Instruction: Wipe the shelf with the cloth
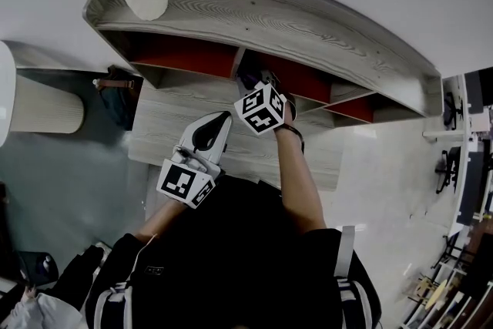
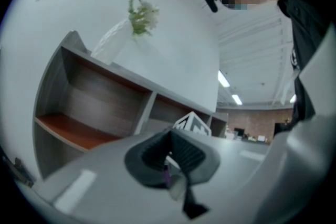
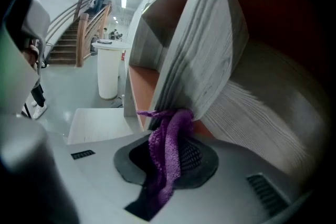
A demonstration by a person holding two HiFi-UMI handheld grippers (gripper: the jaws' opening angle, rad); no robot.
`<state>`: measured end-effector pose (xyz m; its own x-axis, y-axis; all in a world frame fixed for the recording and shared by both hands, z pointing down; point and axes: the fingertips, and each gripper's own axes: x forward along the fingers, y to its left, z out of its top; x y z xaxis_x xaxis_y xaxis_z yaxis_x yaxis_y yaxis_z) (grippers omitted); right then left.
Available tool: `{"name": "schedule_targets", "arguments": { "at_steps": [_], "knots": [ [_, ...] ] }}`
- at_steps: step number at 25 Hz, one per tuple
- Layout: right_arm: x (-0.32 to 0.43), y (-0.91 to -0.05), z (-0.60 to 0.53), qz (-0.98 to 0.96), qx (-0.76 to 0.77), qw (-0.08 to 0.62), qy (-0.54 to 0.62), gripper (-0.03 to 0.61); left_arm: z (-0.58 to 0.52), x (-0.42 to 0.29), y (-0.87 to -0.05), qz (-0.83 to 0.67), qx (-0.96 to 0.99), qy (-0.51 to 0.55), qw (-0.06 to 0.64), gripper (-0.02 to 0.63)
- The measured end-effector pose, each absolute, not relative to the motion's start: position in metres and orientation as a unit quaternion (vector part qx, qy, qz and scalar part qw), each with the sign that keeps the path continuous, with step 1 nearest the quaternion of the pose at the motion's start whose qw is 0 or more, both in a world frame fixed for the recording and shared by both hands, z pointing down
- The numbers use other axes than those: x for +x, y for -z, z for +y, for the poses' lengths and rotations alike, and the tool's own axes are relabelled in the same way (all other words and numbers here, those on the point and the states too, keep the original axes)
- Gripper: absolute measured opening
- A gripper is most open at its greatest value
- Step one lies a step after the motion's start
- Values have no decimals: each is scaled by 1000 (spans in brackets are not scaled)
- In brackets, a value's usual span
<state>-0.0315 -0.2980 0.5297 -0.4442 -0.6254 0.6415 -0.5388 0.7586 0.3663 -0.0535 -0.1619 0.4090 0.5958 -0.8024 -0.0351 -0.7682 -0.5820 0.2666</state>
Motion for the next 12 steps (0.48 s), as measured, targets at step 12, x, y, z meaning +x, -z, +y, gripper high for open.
{"name": "schedule_targets", "arguments": {
  "at_steps": [12],
  "knots": [
    [-32, -530, -278, -849, 356, 387, 57, 49, -168, -79, -410, -480, 865, 87, 116, 5]
  ]
}}
